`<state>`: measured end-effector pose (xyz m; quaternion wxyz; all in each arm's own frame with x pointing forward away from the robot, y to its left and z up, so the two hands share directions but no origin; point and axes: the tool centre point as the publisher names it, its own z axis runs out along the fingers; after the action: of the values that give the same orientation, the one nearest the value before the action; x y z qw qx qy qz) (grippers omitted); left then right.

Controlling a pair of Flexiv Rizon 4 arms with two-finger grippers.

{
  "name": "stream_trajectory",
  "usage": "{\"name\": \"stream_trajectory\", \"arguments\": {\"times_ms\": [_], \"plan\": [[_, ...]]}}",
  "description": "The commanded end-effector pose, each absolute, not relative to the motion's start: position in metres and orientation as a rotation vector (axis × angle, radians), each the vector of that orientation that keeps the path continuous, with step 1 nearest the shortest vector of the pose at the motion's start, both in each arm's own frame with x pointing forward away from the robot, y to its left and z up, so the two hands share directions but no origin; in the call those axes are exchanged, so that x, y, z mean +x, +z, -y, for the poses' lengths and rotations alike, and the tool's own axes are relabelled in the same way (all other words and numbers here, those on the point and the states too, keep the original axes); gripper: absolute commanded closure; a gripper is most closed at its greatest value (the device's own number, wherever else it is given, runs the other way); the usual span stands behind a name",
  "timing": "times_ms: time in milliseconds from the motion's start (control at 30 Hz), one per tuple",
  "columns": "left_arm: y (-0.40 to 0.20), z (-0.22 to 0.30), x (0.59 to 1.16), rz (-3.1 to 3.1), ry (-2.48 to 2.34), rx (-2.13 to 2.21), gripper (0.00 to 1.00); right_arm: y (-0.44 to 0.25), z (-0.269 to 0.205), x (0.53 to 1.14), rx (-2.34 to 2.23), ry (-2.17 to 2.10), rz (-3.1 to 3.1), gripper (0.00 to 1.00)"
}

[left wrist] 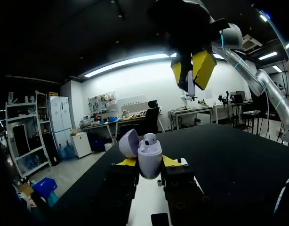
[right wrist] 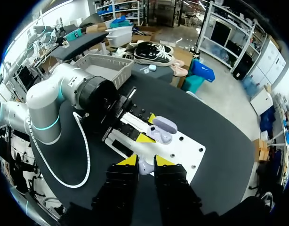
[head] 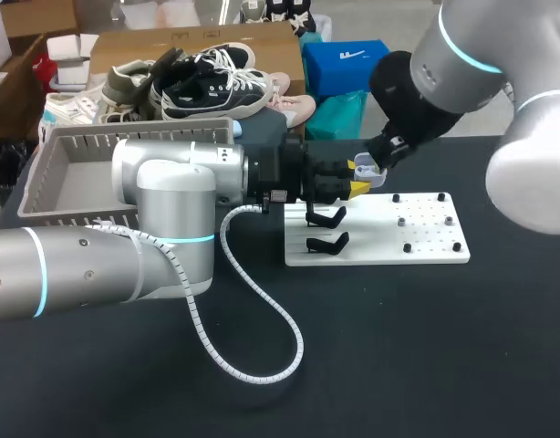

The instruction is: Pick up each earbud case from the left stands, insert the matching earbuds, close the lid, and place the case in the box.

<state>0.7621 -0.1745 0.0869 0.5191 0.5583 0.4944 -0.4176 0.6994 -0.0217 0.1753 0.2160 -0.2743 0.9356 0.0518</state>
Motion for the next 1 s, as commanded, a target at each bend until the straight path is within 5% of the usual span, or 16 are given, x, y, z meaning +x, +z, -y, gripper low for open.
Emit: {"name": "stream_trajectory", "arguments": {"times_ms": [33,1000], "plan": [[0.086,0.175,0.763,-1.184,-1.001,1.338,1.0,0.17,0.013,0.717,-0.795,0.128,-2.641,1.0],[0.086,0.175,0.763,-1.184,-1.001,1.338,1.0,0.145,0.01,0.744,-0.865,0.067,-2.648,1.0]]}}
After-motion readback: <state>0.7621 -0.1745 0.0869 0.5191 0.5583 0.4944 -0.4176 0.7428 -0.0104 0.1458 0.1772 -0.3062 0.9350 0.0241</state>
